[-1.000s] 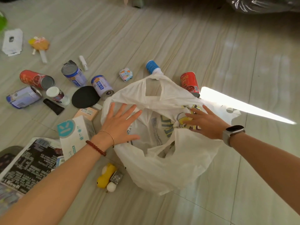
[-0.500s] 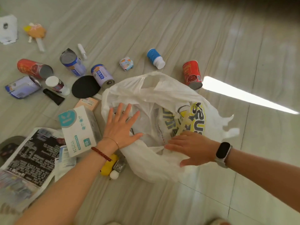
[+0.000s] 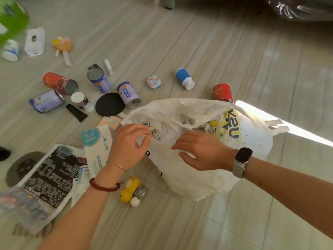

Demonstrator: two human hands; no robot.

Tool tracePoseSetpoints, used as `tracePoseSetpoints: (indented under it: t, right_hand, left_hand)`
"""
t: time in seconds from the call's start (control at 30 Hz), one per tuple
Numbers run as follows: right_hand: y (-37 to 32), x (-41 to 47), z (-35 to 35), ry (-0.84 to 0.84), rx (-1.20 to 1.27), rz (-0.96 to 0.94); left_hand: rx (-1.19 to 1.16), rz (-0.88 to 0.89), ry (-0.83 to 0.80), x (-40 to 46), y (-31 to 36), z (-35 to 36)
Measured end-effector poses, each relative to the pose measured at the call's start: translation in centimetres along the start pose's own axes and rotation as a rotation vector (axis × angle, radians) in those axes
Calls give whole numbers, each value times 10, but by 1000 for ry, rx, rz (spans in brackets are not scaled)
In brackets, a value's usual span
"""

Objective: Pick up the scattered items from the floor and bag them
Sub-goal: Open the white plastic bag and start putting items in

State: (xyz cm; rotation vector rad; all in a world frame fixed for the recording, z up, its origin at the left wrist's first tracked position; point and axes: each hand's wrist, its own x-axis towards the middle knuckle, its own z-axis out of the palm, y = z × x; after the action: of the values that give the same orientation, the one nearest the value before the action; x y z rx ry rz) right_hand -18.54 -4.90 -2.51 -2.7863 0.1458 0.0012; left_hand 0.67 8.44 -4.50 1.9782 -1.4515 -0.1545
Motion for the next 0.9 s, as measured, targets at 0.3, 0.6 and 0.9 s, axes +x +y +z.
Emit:
tracePoseSetpoints:
  t: [0.3, 0.6, 0.9]
  right_hand:
    - [-98, 72, 83, -268, 95, -101]
    - [-125, 51, 165, -310, -245, -58]
    - [-112, 52, 171, -94, -336, -139]
  left_hand:
    - [254, -915, -106, -68, -73, -22]
    - [145, -1018, -6, -56, -72, -7]
    - [12, -957, 70, -65, -77, -15]
